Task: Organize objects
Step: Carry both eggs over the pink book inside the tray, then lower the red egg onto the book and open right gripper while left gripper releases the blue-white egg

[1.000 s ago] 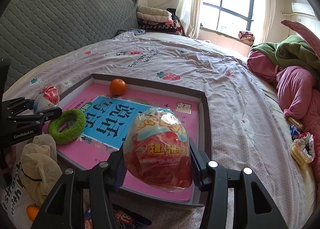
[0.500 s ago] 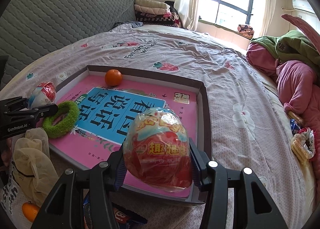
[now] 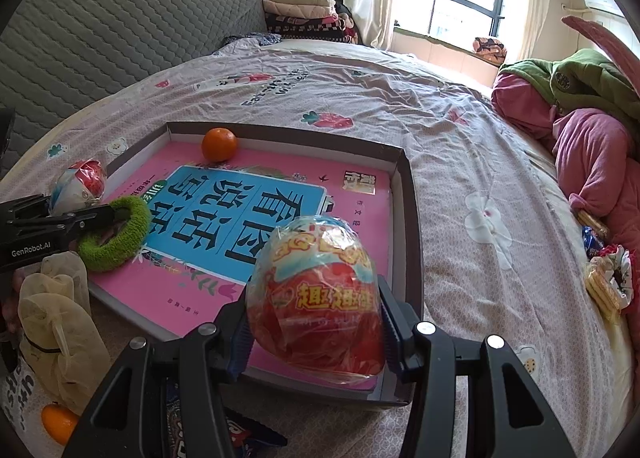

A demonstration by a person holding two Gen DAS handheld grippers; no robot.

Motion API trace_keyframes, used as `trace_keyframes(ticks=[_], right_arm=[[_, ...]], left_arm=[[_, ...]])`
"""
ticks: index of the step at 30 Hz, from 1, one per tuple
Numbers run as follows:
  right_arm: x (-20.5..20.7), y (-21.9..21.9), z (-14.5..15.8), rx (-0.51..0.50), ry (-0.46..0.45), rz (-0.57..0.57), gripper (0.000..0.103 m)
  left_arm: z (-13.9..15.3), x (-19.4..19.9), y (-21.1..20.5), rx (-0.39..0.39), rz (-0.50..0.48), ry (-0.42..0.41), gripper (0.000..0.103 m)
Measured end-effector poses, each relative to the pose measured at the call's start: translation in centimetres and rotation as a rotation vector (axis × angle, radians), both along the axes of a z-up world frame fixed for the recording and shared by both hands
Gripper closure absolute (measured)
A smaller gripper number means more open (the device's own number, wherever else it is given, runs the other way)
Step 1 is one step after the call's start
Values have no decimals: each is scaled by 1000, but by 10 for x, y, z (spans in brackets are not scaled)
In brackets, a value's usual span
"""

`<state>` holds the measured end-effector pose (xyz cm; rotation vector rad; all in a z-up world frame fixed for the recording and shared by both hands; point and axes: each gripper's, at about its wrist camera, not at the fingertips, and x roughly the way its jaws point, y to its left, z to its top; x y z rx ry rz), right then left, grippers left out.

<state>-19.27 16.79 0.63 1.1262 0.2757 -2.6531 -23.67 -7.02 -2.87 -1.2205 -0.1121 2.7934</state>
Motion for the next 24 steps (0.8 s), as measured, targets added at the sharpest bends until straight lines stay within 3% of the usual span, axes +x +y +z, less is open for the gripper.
trace_keyframes(ticks=[19, 24], right_arm=[[-3, 6, -2, -2, -31, -31, 50], [-2, 1, -2, 49, -12, -43, 50]], left_arm=[[4, 2, 0, -8, 3, 9, 45], [6, 3, 0, -4, 3, 13, 45]])
